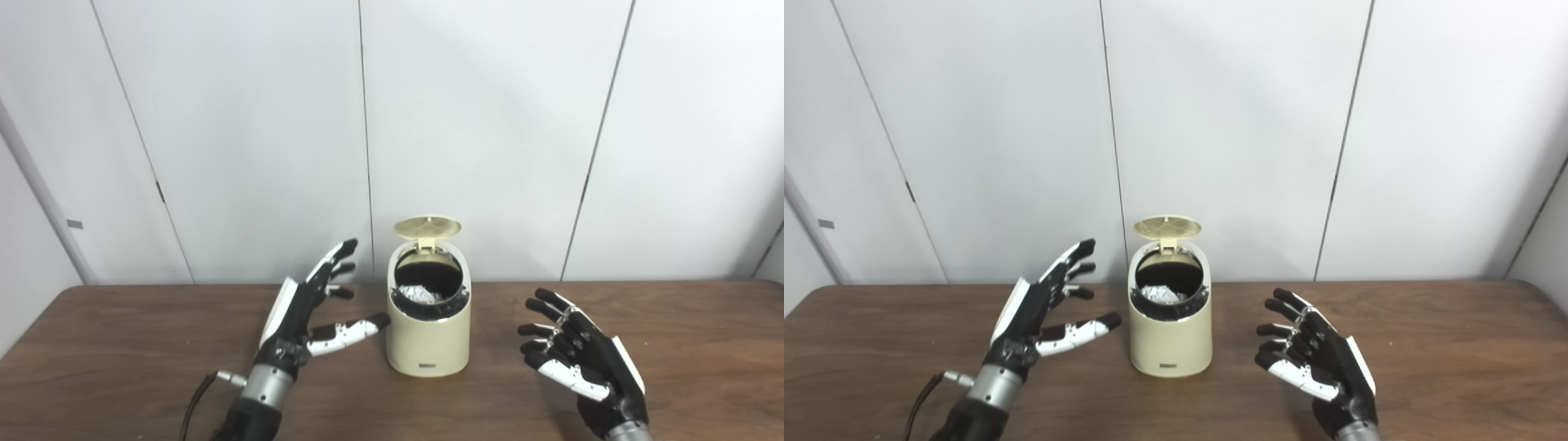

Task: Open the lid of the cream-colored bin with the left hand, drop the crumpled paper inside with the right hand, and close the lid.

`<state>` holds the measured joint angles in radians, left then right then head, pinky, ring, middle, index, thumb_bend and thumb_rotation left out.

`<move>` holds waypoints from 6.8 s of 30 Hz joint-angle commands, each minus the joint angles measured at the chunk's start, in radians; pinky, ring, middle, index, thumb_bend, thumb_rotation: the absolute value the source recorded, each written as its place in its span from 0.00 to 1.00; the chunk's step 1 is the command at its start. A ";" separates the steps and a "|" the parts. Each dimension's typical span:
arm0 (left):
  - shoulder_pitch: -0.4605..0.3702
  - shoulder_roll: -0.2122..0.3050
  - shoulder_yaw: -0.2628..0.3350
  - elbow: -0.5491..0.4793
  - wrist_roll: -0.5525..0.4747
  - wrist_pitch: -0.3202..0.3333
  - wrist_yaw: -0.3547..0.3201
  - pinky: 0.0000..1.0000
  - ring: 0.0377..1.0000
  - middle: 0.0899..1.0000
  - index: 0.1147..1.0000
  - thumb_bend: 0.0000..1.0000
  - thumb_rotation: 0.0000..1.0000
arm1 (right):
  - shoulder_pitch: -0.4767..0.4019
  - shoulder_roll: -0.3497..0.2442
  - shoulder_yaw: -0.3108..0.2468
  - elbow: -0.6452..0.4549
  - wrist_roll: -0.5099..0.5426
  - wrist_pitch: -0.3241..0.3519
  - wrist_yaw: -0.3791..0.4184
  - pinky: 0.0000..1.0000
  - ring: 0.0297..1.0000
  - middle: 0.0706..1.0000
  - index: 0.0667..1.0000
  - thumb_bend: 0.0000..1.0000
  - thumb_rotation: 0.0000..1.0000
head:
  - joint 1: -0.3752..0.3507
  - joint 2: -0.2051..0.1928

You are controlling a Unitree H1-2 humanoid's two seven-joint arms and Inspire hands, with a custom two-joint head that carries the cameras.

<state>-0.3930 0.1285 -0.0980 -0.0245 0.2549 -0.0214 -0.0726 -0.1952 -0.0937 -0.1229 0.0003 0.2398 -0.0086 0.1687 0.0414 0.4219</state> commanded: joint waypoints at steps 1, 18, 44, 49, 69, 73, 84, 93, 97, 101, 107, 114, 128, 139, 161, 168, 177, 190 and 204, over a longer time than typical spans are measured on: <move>-0.069 0.020 0.000 -0.015 0.023 -0.005 0.003 0.72 0.89 0.93 0.94 0.85 0.35 | -0.026 -0.012 0.004 -0.038 -0.001 -0.036 0.005 0.51 0.62 0.77 0.75 0.81 0.18 | -0.001 0.001; -0.249 0.034 -0.031 0.076 0.081 0.041 -0.031 0.80 0.95 0.95 0.94 0.98 0.31 | -0.022 -0.005 0.029 -0.071 -0.031 -0.002 -0.027 0.49 0.60 0.77 0.75 0.84 0.21 | -0.025 0.002; -0.305 0.075 -0.131 0.128 0.209 -0.023 -0.066 0.77 0.90 0.92 0.87 0.98 0.39 | -0.024 0.010 0.058 -0.099 -0.054 0.029 -0.049 0.48 0.59 0.76 0.76 0.81 0.21 | -0.037 0.004; -0.298 0.082 -0.131 0.105 0.220 -0.018 -0.070 0.74 0.87 0.85 0.80 0.99 0.39 | -0.025 0.012 0.064 -0.099 -0.065 0.026 -0.050 0.48 0.59 0.76 0.76 0.82 0.24 | -0.044 0.004; -0.240 0.129 -0.157 0.040 0.345 -0.060 -0.067 0.75 0.88 0.79 0.75 0.96 0.36 | -0.026 0.017 0.082 -0.133 -0.114 0.061 -0.064 0.49 0.63 0.78 0.77 0.84 0.27 | -0.058 0.025; -0.236 0.136 -0.159 0.040 0.346 -0.073 -0.065 0.74 0.88 0.79 0.75 0.95 0.36 | -0.027 0.018 0.086 -0.139 -0.116 0.069 -0.064 0.48 0.63 0.78 0.77 0.86 0.28 | -0.058 0.028; -0.225 0.158 -0.191 0.029 0.409 -0.100 -0.078 0.74 0.91 0.78 0.75 0.95 0.34 | -0.029 0.024 0.096 -0.147 -0.125 0.076 -0.065 0.47 0.62 0.76 0.76 0.86 0.29 | -0.069 0.033; -0.219 0.170 -0.235 0.018 0.480 -0.115 -0.097 0.79 0.94 0.79 0.77 0.95 0.35 | -0.029 0.034 0.101 -0.164 -0.129 0.102 -0.070 0.47 0.63 0.77 0.76 0.84 0.27 | -0.073 0.037; -0.217 0.171 -0.246 0.027 0.489 -0.142 -0.093 0.83 0.93 0.80 0.77 0.95 0.37 | -0.029 0.037 0.102 -0.172 -0.132 0.114 -0.072 0.47 0.63 0.78 0.76 0.84 0.27 | -0.080 0.041; -0.220 0.170 -0.254 0.046 0.495 -0.172 -0.086 0.85 0.93 0.79 0.76 0.97 0.38 | -0.029 0.038 0.106 -0.175 -0.143 0.112 -0.074 0.46 0.62 0.77 0.77 0.85 0.28 | -0.082 0.044; -0.212 0.167 -0.260 0.042 0.504 -0.176 -0.095 0.87 0.93 0.79 0.76 0.96 0.38 | -0.030 0.041 0.106 -0.177 -0.145 0.115 -0.077 0.46 0.62 0.76 0.76 0.84 0.27 | -0.085 0.050; -0.208 0.172 -0.272 0.042 0.527 -0.175 -0.100 0.89 0.93 0.79 0.77 0.95 0.38 | -0.033 0.040 0.109 -0.174 -0.149 0.112 -0.079 0.46 0.62 0.76 0.76 0.84 0.27 | -0.088 0.054; -0.200 0.181 -0.302 0.031 0.720 -0.118 -0.108 0.91 0.94 0.79 0.77 0.96 0.37 | -0.028 0.035 0.108 -0.190 -0.145 0.126 -0.074 0.46 0.62 0.76 0.76 0.83 0.28 | -0.087 0.066; -0.194 0.176 -0.303 0.023 0.761 -0.079 -0.151 0.90 0.94 0.79 0.77 0.97 0.37 | -0.025 0.033 0.104 -0.203 -0.138 0.141 -0.074 0.46 0.62 0.76 0.76 0.80 0.28 | -0.085 0.073; -0.219 0.180 -0.344 0.070 0.700 0.010 -0.342 0.97 0.88 0.73 0.70 0.98 0.48 | -0.021 0.030 0.098 -0.225 -0.132 0.149 -0.081 0.46 0.63 0.75 0.75 0.74 0.24 | -0.081 0.083; -0.219 0.187 -0.347 0.061 0.688 0.009 -0.344 0.99 0.87 0.72 0.69 0.98 0.48 | -0.023 0.030 0.099 -0.220 -0.133 0.145 -0.082 0.47 0.63 0.74 0.76 0.73 0.24 | -0.080 0.080; -0.211 0.192 -0.329 0.030 0.674 0.008 -0.315 1.00 0.89 0.75 0.73 0.97 0.47 | -0.026 0.029 0.101 -0.214 -0.139 0.144 -0.082 0.46 0.62 0.74 0.76 0.73 0.25 | -0.078 0.073; -0.177 0.149 -0.236 0.050 0.658 -0.083 0.017 0.81 0.87 0.86 0.88 0.92 0.40 | -0.025 0.028 0.101 -0.198 -0.138 0.136 -0.081 0.46 0.62 0.76 0.75 0.71 0.22 | -0.073 0.067; -0.100 0.080 -0.097 -0.006 0.351 -0.120 0.061 0.72 0.87 0.90 0.93 0.83 0.40 | -0.024 0.013 0.096 -0.186 -0.133 0.131 -0.078 0.46 0.62 0.75 0.75 0.72 0.23 | -0.062 0.064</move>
<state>-0.4643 0.2008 -0.2149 0.0190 0.6492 -0.1092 -0.0205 -0.1931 -0.0776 -0.0211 -0.1655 0.0995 0.1565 0.0868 -0.0200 0.4847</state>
